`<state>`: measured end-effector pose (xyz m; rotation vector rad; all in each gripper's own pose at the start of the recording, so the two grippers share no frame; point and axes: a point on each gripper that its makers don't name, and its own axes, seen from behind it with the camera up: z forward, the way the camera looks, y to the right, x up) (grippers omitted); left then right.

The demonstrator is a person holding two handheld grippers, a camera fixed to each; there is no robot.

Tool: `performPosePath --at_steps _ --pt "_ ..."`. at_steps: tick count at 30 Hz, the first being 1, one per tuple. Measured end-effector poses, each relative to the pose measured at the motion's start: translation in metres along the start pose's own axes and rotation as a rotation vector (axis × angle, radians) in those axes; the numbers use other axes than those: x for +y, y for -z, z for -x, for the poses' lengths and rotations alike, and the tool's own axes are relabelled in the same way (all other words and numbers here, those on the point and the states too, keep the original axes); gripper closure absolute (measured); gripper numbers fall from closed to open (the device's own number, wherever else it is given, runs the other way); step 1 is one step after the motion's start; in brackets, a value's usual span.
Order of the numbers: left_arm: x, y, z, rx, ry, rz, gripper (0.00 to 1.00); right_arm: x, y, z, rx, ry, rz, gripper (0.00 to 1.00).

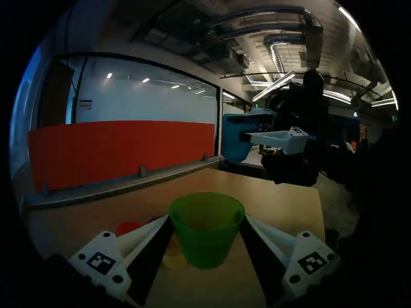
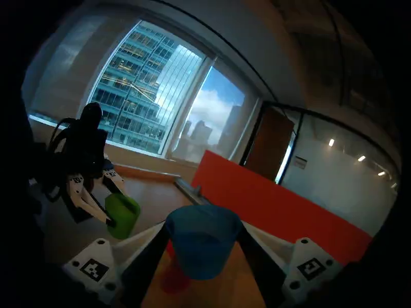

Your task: Pour water

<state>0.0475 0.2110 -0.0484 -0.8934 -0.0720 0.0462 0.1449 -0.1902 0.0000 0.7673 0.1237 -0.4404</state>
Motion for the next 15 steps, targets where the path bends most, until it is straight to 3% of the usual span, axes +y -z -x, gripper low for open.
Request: performPosePath --at_steps 15 --pt "0.012 -0.006 -0.001 0.005 -0.003 0.026 0.13 0.009 -0.014 -0.034 0.02 0.162 0.001 0.08"
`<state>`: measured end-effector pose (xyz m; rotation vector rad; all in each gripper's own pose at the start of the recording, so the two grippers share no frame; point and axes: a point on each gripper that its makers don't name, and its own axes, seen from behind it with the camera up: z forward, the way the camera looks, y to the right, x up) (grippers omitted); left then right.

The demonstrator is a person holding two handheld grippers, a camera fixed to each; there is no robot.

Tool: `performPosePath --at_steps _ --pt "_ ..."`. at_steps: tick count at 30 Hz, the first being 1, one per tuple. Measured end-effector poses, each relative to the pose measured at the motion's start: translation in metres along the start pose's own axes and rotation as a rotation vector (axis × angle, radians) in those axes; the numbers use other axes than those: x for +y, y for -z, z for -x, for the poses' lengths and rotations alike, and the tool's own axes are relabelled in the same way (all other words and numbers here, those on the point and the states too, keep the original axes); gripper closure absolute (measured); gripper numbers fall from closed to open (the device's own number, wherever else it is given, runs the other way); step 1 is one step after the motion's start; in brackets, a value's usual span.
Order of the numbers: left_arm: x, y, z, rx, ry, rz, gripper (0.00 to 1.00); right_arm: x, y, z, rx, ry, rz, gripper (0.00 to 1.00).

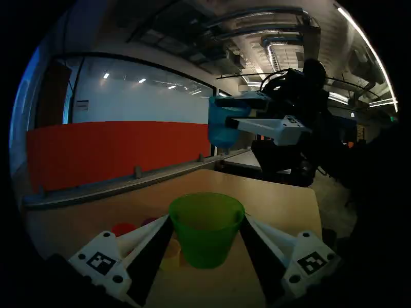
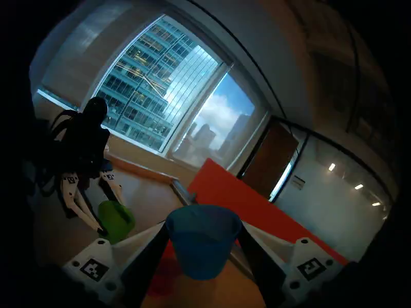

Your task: Pour water

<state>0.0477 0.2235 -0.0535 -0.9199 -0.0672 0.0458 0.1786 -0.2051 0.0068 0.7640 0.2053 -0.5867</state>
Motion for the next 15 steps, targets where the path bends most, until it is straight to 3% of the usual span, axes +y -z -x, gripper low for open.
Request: performPosePath --at_steps 15 --pt "0.007 -0.007 -0.001 0.001 -0.008 0.015 0.13 0.011 -0.018 -0.016 0.009 0.157 0.005 0.08"
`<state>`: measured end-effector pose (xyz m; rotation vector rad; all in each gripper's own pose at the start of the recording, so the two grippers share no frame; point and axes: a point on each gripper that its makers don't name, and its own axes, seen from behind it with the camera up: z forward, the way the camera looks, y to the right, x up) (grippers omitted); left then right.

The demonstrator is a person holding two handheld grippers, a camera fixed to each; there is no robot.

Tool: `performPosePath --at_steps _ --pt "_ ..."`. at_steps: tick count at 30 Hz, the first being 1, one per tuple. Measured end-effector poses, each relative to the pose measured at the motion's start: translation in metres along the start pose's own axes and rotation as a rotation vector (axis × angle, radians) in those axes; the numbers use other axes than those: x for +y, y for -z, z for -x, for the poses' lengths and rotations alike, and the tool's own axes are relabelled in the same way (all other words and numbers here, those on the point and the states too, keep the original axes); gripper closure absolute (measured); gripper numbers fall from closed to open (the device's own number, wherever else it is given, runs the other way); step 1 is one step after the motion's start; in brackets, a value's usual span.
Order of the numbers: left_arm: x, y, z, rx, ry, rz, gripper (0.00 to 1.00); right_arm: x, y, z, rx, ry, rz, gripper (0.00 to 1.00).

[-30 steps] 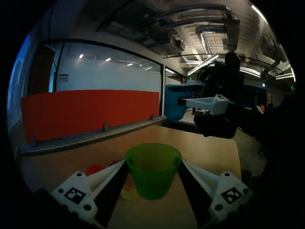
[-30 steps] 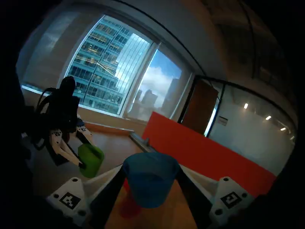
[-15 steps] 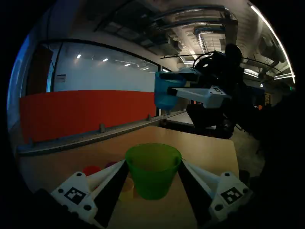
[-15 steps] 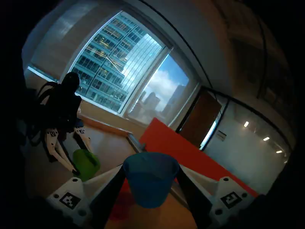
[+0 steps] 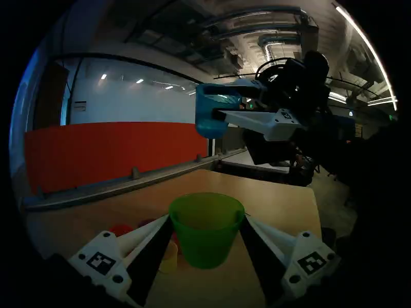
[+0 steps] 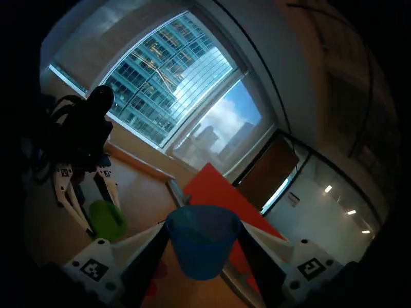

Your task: Pour water

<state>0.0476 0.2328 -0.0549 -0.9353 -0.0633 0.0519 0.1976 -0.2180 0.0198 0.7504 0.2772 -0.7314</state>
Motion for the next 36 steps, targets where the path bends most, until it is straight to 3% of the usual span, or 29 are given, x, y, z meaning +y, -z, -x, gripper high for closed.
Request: performPosePath --at_steps 36 --pt "0.012 -0.007 -0.005 0.013 -0.021 0.032 0.13 0.006 -0.023 -0.031 0.029 0.297 0.001 0.08"
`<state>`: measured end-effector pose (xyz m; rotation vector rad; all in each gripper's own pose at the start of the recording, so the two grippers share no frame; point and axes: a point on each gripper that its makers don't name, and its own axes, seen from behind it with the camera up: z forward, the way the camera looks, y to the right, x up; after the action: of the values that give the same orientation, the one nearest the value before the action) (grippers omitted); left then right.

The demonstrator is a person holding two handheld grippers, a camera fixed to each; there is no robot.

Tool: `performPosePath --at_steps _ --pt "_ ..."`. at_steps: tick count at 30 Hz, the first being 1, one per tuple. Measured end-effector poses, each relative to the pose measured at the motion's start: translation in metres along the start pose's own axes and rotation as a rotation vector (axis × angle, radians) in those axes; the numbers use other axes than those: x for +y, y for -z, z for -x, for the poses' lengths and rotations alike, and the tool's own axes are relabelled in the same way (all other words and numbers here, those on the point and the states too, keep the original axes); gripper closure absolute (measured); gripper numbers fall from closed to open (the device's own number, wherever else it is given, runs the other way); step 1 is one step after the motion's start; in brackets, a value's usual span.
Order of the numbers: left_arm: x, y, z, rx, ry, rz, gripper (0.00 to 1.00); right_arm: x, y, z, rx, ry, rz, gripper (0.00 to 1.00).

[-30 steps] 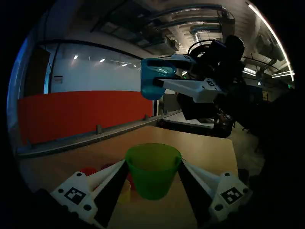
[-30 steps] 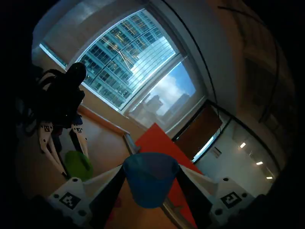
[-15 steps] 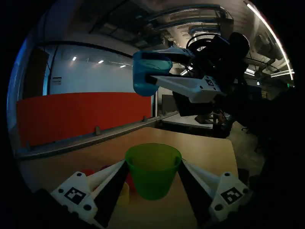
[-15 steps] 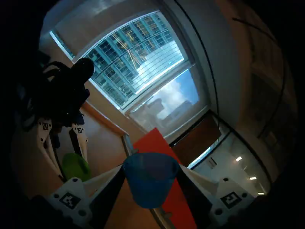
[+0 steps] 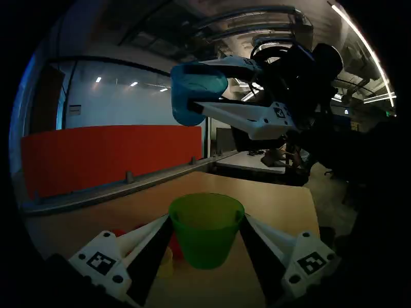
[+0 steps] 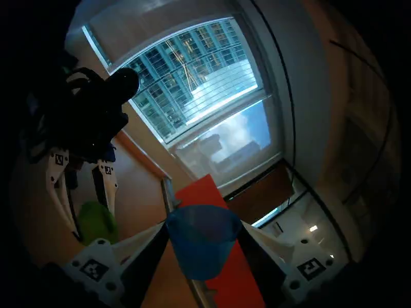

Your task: Pour water

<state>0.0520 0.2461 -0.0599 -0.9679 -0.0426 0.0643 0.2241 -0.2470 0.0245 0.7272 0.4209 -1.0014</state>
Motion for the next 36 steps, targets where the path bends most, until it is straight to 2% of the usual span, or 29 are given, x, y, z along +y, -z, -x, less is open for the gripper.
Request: performPosePath --at_steps 14,36 --pt "0.002 -0.004 0.0 0.0 -0.001 0.008 0.13 0.006 -0.004 0.0 -0.007 0.08 0.009 0.08" --pt "0.004 -0.006 -0.004 0.005 -0.007 0.011 0.14 0.014 -0.004 -0.002 -0.008 0.16 0.031 0.08"
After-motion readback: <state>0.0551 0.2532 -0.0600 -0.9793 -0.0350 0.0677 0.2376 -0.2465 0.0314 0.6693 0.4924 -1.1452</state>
